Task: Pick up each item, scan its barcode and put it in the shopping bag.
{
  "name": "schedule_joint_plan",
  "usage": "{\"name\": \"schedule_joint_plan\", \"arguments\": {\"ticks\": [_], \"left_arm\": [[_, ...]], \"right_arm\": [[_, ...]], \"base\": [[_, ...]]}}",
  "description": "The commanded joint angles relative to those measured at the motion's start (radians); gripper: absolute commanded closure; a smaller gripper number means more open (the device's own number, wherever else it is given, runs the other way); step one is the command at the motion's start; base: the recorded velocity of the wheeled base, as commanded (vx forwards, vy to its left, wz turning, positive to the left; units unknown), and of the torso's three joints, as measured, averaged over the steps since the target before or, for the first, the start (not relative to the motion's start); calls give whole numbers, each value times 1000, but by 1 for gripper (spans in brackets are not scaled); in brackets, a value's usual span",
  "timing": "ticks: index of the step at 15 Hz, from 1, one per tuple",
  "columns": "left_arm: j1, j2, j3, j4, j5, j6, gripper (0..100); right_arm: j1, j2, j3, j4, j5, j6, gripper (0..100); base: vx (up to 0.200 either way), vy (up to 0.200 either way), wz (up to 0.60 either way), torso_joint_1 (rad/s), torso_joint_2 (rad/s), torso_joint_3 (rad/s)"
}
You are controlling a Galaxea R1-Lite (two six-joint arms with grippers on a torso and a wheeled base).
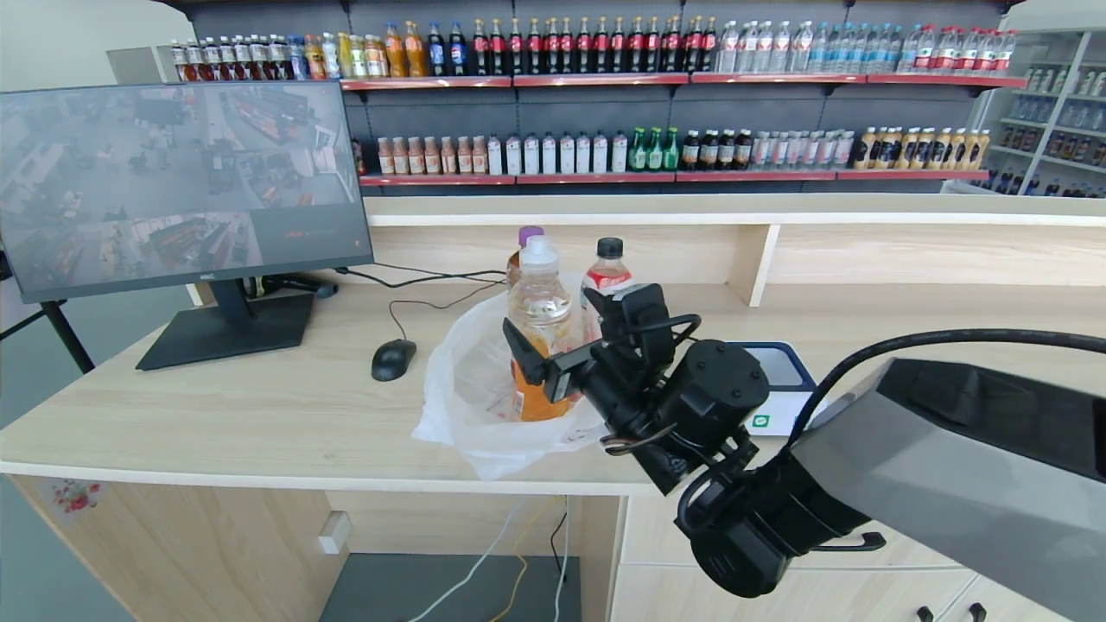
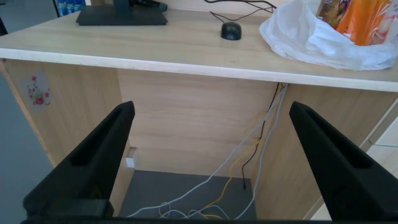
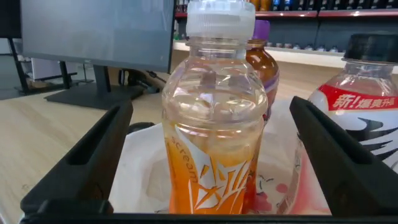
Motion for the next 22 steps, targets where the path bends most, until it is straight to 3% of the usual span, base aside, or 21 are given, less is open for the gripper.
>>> {"name": "schedule_joint_plan", "arguments": {"ticks": [1, 6, 10, 13, 15, 17, 22], "left_arm": [[0, 0, 0, 0, 0, 0, 0], [0, 0, 0, 0, 0, 0, 0], [0, 0, 0, 0, 0, 0, 0], [0, 0, 0, 0, 0, 0, 0], [0, 0, 0, 0, 0, 0, 0], [0, 0, 0, 0, 0, 0, 0], [0, 0, 0, 0, 0, 0, 0]], "right_arm": [[-4, -82, 46, -1, 0, -3, 0], [-62, -440, 189, -1, 0, -47, 0], [-75, -780, 501, -1, -3, -43, 0], [-90, -1052, 840, -1, 3, -38, 0], [-92, -1156, 971, 61, 3, -41, 0], [-92, -1239, 1031, 187, 5, -37, 0], [-61, -1771, 1031, 1059, 74, -29, 0]], "base": [[0, 0, 0, 0, 0, 0], [0, 0, 0, 0, 0, 0], [0, 0, 0, 0, 0, 0], [0, 0, 0, 0, 0, 0], [0, 0, 0, 0, 0, 0], [0, 0, 0, 0, 0, 0], [0, 0, 0, 0, 0, 0]]}}
